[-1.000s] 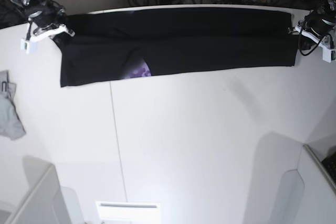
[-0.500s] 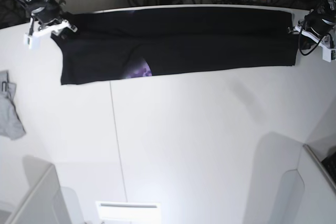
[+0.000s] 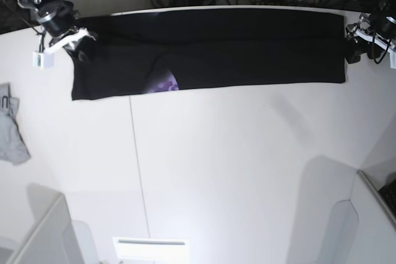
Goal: Fold the T-shirt properly
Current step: 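Lay the folded hem down at the collar and open both grippers, then move both grippers to the ends of the folded strip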
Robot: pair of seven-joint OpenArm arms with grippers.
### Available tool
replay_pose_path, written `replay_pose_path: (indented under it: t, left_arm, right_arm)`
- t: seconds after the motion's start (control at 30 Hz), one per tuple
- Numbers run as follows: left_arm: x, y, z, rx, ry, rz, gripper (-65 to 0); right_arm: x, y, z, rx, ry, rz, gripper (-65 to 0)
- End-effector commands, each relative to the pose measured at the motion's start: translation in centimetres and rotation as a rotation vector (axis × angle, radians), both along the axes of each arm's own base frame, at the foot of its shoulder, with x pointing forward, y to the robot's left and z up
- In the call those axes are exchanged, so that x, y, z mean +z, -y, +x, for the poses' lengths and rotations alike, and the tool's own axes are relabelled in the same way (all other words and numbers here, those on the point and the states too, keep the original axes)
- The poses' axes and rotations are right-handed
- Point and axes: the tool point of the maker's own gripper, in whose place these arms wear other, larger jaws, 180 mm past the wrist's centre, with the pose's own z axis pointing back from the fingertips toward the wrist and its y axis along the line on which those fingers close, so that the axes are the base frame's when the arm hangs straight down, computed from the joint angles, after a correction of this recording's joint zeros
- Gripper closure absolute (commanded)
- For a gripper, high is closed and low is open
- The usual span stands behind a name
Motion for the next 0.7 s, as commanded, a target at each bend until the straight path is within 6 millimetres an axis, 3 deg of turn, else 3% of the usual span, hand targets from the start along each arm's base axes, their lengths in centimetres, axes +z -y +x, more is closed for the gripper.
replay_pose_path:
  t: [0.0,0.03,0.07,0.43,0.53,0.67]
  left_arm:
    - [0.5,0.3,0.6,-0.026,0.02,0.012,-26.2]
    - [-0.2,0.8,0.6,-0.042,0.0,0.021,-13.8]
    - [-1.0,1.3,0.6,-0.055,-0.023,0.032,-0.8]
    - [-9.3,2.9,-0.1,-0.083,-0.256,0.159,0.0]
    - [-10.6,2.5,0.5,-0.074,-0.283,0.162,0.0]
    - [-10.8,1.7,2.4,-0.053,-0.272,0.176,0.0]
  right_arm:
    - [-0.2,-0.5,0.1,0.035,-0.002,-0.018,-4.2]
    - [-0.6,-1.1,0.4,0.06,-0.007,-0.032,0.0]
    - [-1.1,-1.4,0.7,0.073,-0.018,-0.048,0.0]
    - [-7.8,-0.7,0.6,0.036,-0.191,-0.165,0.0]
    - [-8.5,-0.6,1.4,0.026,-0.199,-0.155,0.0]
    - [-9.1,-0.3,3.1,0.014,-0.197,-0.142,0.0]
